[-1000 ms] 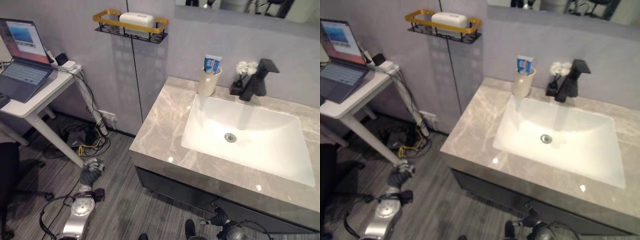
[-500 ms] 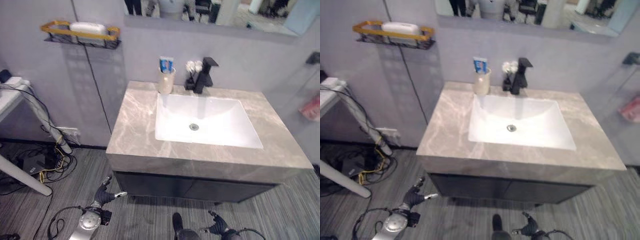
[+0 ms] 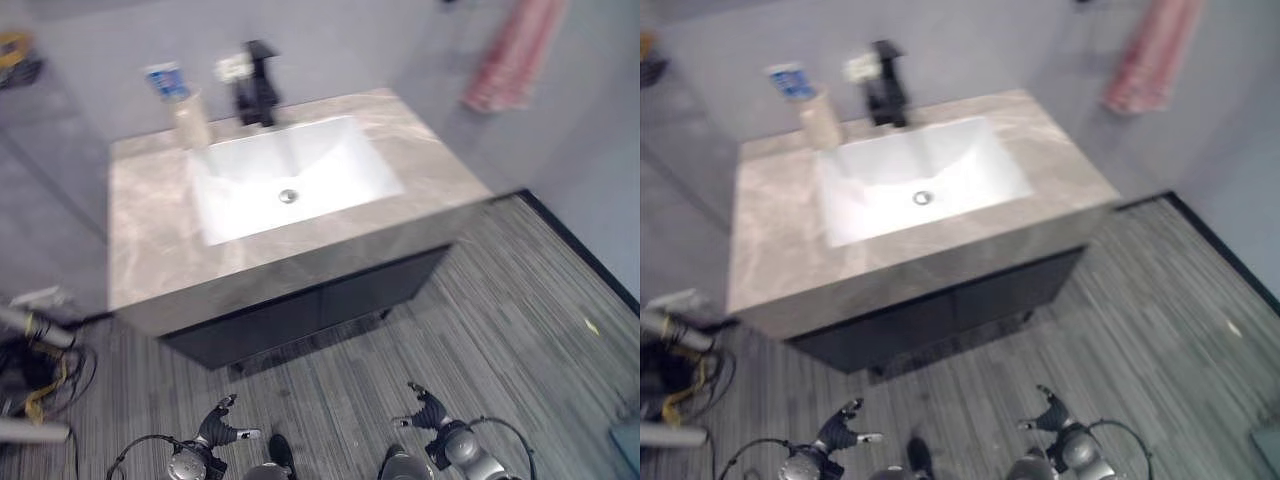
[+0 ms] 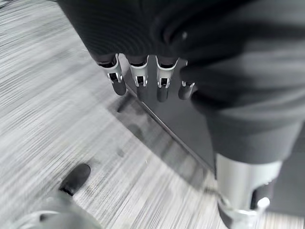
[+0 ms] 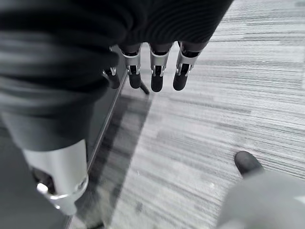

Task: Put brush and paste in cup on sink, flatten towel.

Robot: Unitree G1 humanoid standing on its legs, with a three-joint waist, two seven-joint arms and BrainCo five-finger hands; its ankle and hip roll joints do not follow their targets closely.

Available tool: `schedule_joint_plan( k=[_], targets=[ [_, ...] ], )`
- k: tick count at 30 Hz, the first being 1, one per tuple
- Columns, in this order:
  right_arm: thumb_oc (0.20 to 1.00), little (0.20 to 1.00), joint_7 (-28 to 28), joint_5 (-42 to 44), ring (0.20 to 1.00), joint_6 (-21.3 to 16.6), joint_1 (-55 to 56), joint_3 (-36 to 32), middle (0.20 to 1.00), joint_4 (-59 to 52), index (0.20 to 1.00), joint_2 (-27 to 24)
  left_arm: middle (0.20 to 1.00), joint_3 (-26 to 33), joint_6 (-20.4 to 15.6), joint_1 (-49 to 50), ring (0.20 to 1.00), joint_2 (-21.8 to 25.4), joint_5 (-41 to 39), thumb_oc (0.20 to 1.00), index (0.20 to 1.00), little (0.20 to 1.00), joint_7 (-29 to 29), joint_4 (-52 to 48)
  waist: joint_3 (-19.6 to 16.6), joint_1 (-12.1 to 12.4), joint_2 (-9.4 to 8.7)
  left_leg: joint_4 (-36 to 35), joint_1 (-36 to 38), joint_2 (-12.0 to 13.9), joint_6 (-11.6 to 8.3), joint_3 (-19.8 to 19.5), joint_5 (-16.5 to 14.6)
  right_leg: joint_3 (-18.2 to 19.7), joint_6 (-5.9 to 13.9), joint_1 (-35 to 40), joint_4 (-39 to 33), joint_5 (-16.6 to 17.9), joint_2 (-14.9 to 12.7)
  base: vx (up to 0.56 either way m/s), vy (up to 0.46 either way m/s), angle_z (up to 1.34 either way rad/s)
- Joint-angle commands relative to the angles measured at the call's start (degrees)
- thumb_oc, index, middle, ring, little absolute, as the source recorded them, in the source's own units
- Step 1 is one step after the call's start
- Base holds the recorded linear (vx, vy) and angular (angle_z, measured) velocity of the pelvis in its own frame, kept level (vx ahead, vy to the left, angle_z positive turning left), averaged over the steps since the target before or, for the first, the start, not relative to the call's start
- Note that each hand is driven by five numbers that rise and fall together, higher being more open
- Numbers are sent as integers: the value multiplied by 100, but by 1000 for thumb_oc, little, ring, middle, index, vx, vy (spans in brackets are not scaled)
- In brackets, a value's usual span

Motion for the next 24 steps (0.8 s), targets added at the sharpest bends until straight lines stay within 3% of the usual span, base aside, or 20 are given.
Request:
schedule_joint_plan(
  k=[1, 3, 8, 17, 18, 19, 20, 21, 22, 24],
  targets=[
    [1000, 1000, 43, -170, 1000, -84, 301, 66, 1000, 81, 1000, -147, 1000, 22, -222, -328, 1000, 8, 215, 1000, 1000, 1000, 113, -210, -317, -142, -221, 68, 188, -233, 226, 49, -498, 211, 496, -102, 335, 206, -251, 29, -252, -81],
    [1000, 1000, 44, -135, 1000, -106, 500, -94, 1000, 15, 1000, -264, 1000, -37, -271, -467, 1000, -77, 260, 1000, 1000, 1000, 193, -146, -374, -301, -166, 253, 150, -71, 131, 164, -492, 406, 372, -15, 117, -22, 16, 27, -215, -21],
    [1000, 1000, 49, -66, 1000, -159, 571, -187, 1000, -27, 1000, -414, 1000, -331, -363, -733, 1000, -180, 440, 1000, 1000, 1000, 172, -73, -418, -469, -27, 493, 104, 206, -127, 288, -363, 698, 198, 100, -274, -100, 309, 24, -201, -30],
    [1000, 1000, -81, 44, 1000, -261, 581, -190, 1000, -408, 1000, -701, 1000, -803, -324, -1317, 1000, -485, 769, 1000, 1000, 1000, 377, 433, -237, -751, 147, 1387, -54, 909, -542, 262, -5, 1202, -254, 247, -325, -468, 920, 55, -206, -27],
    [1000, 1000, -112, 54, 1000, -273, 576, -181, 1000, -445, 1000, -730, 1000, -831, -321, -1368, 1000, -515, 761, 1000, 1000, 1000, 427, 471, -188, -754, 153, 1571, -109, 930, -565, 65, 66, 1326, -302, 250, -326, -511, 994, 26, -178, -42],
    [1000, 1000, -167, 51, 1000, -276, 525, -134, 1000, -449, 1000, -783, 1000, -938, -331, -1502, 1000, -608, 742, 1000, 1000, 1000, 561, 552, -59, -656, 114, 2106, -386, 734, -435, -773, 260, 1643, -446, 177, -307, -452, 1115, 1, -124, -55],
    [1000, 1000, -168, 51, 1000, -278, 522, -139, 1000, -445, 1000, -783, 1000, -943, -334, -1510, 1000, -612, 741, 1000, 1000, 1000, 565, 560, -54, -659, 121, 2141, -406, 744, -437, -788, 243, 1634, -448, 175, -300, -460, 1119, 6, -69, -101],
    [1000, 1000, -179, 51, 1000, -280, 458, -83, 1000, -389, 1000, -772, 1000, -972, -320, -1547, 1000, -644, 674, 1000, 1000, 1000, 643, 587, -24, -513, 86, 2206, -582, 216, -291, -1608, 77, 1925, -456, 127, -291, -439, 1132, 74, 0, -140],
    [1000, 1000, -208, 51, 1000, -274, 396, -62, 1000, -334, 1000, -725, 1000, -996, -322, -1629, 1000, -648, 620, 1000, 1000, 1000, 651, 567, 33, -420, 64, 2186, -760, -27, -204, -2007, -38, 2141, -442, 166, -284, -468, 1150, 145, 17, -146],
    [1000, 1000, -251, 28, 1000, -262, 349, -20, 1000, -165, 1000, -661, 1000, -1023, -355, -1731, 1000, -610, 545, 1000, 1000, 1000, 706, 586, 38, -393, 59, 1930, -936, -110, -153, -2289, -126, 2378, -379, 208, -280, -486, 1123, 157, 44, -117]
  ],
)
